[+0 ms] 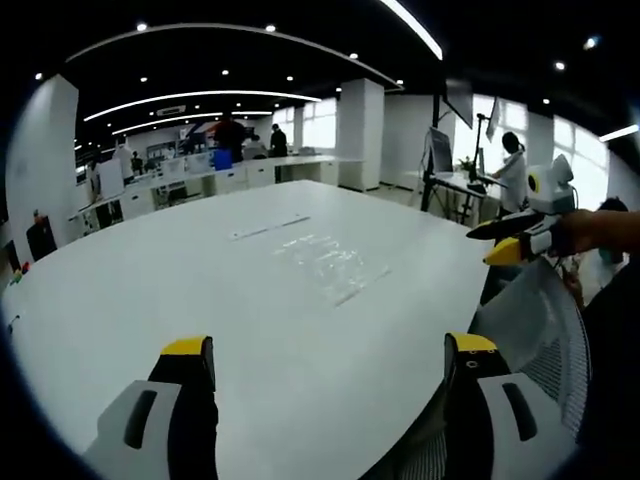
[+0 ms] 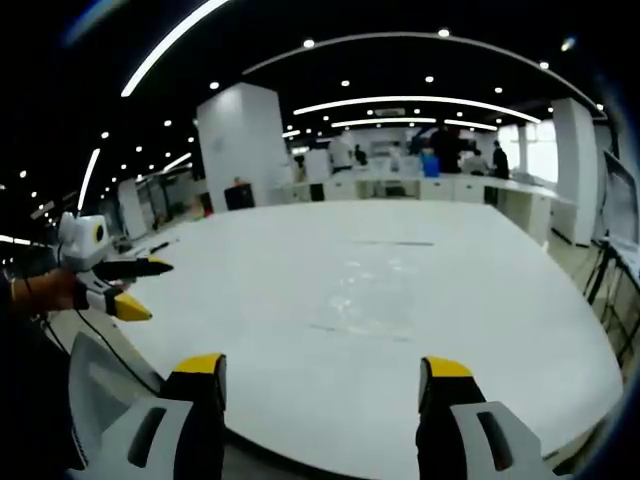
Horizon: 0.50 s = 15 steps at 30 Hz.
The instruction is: Open the resealable bag by pulling the two sides of the seal apart until the entire bag opening is separated and visibly accessible.
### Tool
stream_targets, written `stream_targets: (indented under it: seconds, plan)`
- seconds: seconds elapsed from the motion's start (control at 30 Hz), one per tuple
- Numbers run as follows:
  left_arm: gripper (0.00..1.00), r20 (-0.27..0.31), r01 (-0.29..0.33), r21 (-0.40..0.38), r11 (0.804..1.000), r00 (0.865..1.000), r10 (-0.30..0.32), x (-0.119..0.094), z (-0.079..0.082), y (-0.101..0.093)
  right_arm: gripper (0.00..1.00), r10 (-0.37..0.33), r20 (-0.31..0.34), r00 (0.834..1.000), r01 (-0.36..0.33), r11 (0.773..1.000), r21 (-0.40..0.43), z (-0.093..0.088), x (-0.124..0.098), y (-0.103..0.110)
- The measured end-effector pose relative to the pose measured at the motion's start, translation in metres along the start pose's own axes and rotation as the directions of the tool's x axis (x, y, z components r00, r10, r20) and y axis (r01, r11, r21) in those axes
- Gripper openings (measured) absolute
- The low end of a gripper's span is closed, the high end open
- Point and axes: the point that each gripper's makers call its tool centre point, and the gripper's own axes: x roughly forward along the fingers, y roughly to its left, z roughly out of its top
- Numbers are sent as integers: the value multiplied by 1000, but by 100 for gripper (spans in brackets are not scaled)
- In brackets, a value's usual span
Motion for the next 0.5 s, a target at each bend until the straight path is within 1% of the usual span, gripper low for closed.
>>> stream_targets:
  seconds: [0.5]
  plan:
    - [92,-4,-21,11,1000,1000,21,-2,1,8,76,2,-4,1000,-2,1000,-9,0,0,0]
